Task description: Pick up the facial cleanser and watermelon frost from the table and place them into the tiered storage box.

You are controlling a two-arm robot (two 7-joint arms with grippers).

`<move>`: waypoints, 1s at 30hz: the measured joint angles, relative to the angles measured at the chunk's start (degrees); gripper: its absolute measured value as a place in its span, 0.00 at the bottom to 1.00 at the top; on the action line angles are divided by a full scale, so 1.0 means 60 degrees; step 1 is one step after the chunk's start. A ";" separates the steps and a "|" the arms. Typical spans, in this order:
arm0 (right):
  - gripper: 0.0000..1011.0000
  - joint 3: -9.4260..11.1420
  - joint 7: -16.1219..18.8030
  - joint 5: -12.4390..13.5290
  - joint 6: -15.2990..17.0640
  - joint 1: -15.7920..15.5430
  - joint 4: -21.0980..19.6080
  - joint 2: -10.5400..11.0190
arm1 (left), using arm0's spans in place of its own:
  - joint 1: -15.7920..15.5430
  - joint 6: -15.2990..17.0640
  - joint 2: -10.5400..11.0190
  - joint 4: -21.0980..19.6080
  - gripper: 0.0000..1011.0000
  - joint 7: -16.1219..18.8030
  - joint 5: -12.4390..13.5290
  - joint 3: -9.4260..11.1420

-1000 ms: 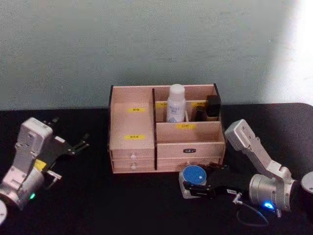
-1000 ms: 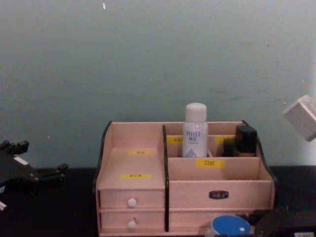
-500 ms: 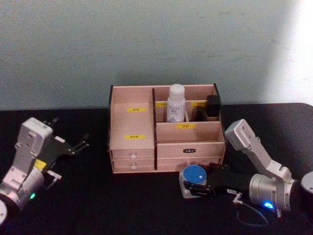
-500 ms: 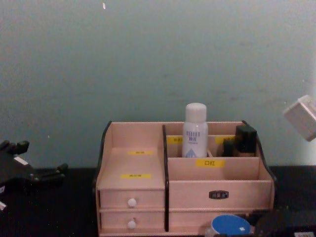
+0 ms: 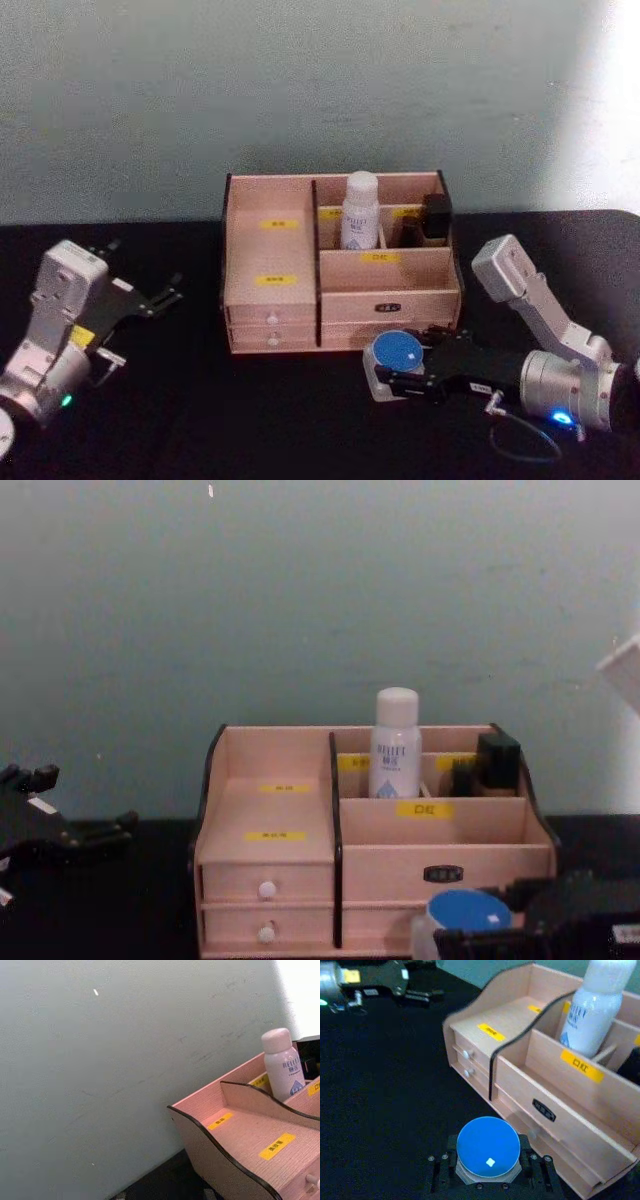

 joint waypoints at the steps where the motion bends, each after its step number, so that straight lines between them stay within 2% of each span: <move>1: 0.71 0.0010 0.0002 0.0013 0.0005 -0.0014 -0.0063 0.0026 | -0.0001 0.0000 0.0000 0.0001 0.99 0.0000 0.0000 0.0000; 7: 0.71 0.0076 0.0022 0.0114 0.0028 -0.0007 -0.0705 0.0260 | 0.0000 0.0000 0.0000 0.0000 0.99 0.0000 0.0000 0.0000; 17: 0.71 0.0007 0.0125 0.0205 0.0039 0.0546 -0.0874 0.0174 | 0.0000 0.0000 0.0000 0.0000 0.99 0.0000 0.0000 0.0000; 22: 0.71 -0.0131 0.0202 0.0230 0.0035 0.1052 -0.0596 -0.0056 | -0.0001 0.0000 0.0000 0.0000 0.99 0.0000 0.0000 0.0000; 30: 0.71 -0.0442 0.0337 0.0250 -0.0002 0.2027 0.0260 -0.0672 | 0.0000 0.0000 0.0000 0.0000 0.99 0.0000 0.0000 -0.0001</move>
